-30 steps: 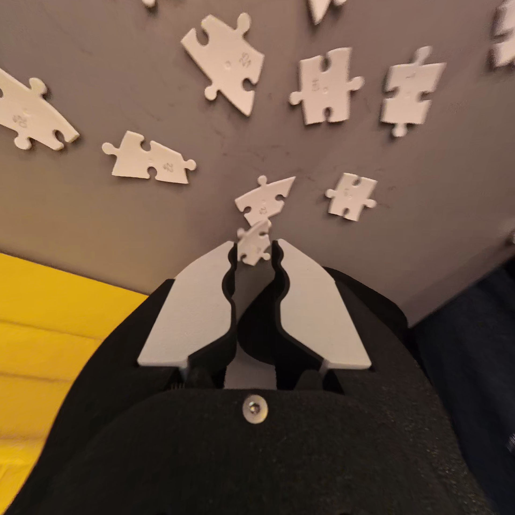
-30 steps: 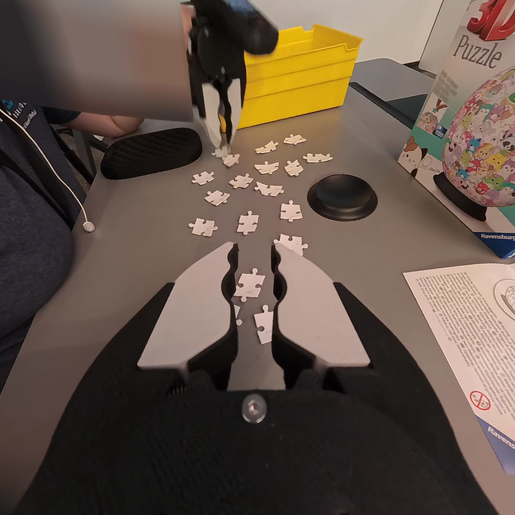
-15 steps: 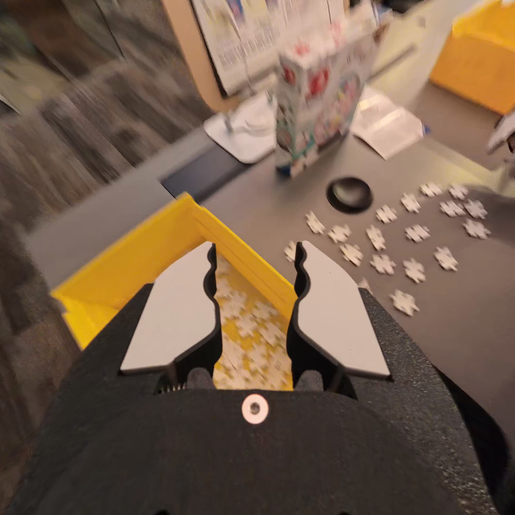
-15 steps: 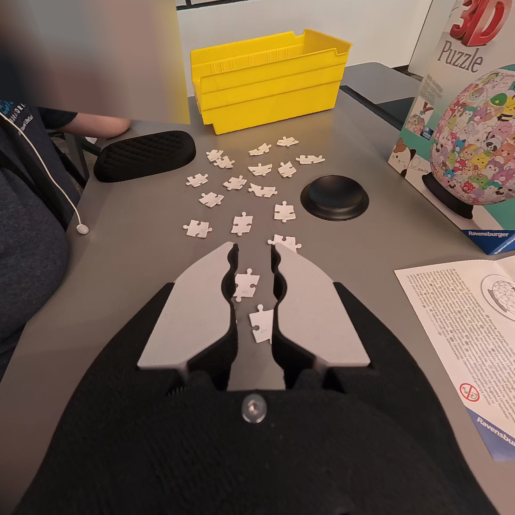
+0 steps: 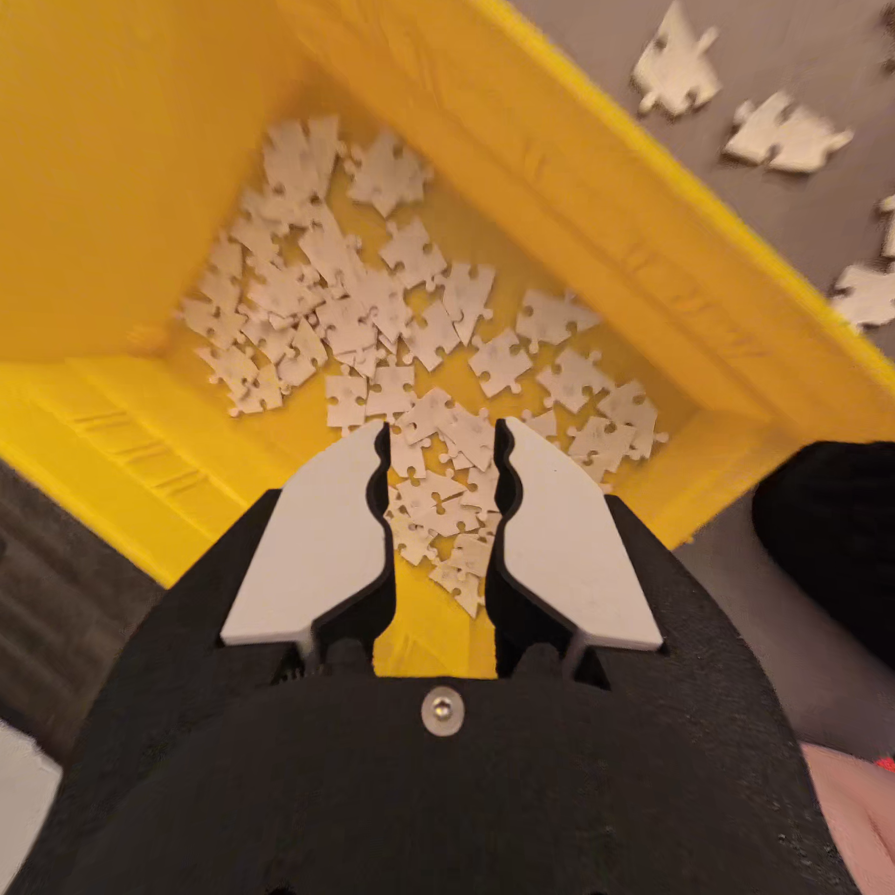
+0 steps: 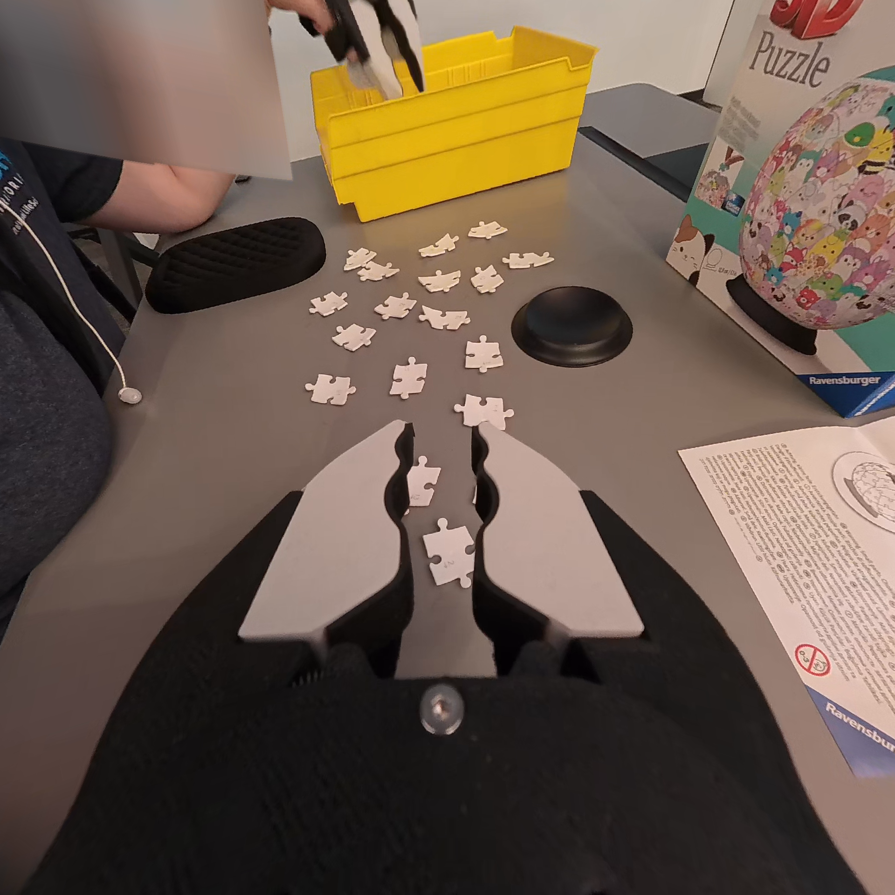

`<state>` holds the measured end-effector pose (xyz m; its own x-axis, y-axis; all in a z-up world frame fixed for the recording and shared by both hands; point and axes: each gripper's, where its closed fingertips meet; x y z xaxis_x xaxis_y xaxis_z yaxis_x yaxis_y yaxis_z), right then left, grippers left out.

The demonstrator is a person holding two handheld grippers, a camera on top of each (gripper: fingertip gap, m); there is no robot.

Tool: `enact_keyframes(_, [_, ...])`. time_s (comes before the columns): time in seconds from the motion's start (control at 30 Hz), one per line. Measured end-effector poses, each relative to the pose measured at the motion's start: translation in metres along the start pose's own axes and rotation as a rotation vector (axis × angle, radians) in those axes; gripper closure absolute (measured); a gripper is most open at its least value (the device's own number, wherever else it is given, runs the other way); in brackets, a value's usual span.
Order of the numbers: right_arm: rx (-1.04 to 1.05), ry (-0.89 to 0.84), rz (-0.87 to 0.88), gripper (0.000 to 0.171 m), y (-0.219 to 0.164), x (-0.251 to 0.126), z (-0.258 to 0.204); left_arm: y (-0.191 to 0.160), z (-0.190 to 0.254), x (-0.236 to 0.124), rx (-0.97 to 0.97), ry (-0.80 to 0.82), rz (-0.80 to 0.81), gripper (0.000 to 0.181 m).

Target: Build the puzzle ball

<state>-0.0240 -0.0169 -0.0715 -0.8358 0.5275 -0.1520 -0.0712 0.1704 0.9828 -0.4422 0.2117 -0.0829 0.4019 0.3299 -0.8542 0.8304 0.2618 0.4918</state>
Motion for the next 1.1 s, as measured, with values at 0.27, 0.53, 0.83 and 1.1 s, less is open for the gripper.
enact_keyframes(0.27, [0.009,0.004,-0.015,0.147,-0.004,0.000,0.001,-0.037,0.016,0.033,-0.003,-0.155,-0.187,0.122])
enact_keyframes(0.53, [0.005,0.007,-0.024,0.147,-0.005,0.001,0.000,-0.048,0.013,0.046,0.025,-0.152,-0.244,0.131])
enact_keyframes(0.83, [0.005,0.008,-0.024,0.147,-0.005,0.001,0.000,-0.053,0.010,0.044,0.025,-0.134,-0.278,0.143])
enact_keyframes(1.1, [0.009,0.007,-0.029,0.147,-0.006,0.001,0.000,-0.033,-0.005,0.017,-0.034,-0.073,-0.122,0.143])
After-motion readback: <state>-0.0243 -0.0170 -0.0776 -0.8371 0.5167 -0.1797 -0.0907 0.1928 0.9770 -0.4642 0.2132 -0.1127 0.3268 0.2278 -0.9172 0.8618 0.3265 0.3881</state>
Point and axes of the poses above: each gripper's, where its closed fingertips meet, x out along the fingers, y out of its top, z = x × y across the jaws, and after that the axes turned 12 degrees about z, right-handed
